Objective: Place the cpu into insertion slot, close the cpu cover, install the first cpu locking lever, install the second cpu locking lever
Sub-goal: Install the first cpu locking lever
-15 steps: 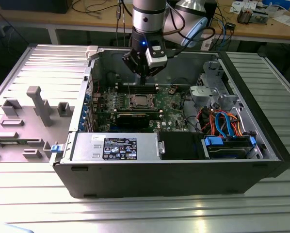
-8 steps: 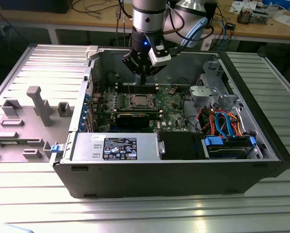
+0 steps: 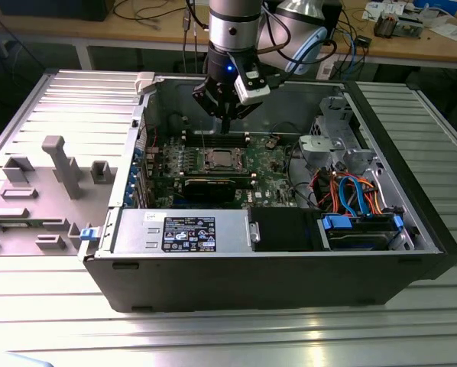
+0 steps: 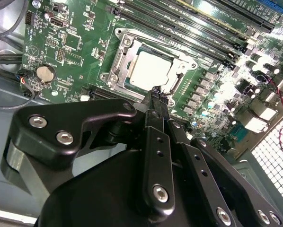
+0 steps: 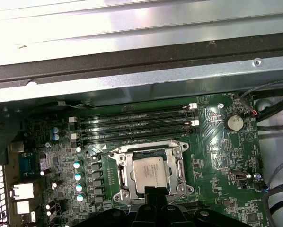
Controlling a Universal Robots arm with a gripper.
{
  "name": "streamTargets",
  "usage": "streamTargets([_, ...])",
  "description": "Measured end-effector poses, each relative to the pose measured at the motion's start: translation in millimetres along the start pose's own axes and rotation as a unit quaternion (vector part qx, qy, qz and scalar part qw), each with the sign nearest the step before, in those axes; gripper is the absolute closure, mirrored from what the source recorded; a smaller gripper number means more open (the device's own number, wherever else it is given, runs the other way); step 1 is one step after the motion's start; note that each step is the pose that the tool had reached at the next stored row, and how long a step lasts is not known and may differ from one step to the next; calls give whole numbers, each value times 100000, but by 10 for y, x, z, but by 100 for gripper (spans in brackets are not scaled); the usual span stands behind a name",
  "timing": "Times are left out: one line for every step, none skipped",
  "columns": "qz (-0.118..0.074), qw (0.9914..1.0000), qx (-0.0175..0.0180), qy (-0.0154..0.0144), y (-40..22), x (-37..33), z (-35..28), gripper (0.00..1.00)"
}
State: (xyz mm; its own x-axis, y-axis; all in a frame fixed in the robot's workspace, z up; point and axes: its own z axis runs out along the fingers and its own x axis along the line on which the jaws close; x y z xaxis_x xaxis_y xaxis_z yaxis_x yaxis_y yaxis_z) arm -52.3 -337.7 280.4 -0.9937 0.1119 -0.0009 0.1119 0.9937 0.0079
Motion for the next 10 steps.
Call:
streamTargets([-3, 100000, 0, 1, 0, 0, 0, 89])
streamTargets([-3, 100000, -2, 0, 0, 0, 0, 89])
streamTargets([-3, 100000, 0, 0, 0, 0, 0, 89])
streamTargets([-3, 100000, -2, 0, 0, 0, 0, 89])
streamTargets([-3, 100000, -3, 0, 0, 0, 0, 89])
streamTargets([-2, 100000, -2, 0, 0, 0, 0, 89])
streamTargets([-5, 100000, -1, -1, 0, 0, 0, 89])
streamTargets([-17, 100000, 0, 1, 0, 0, 0, 89])
streamTargets([-60, 100000, 0, -2, 0, 0, 0, 89])
streamTargets([-212, 100000, 0, 0, 0, 1, 0, 89])
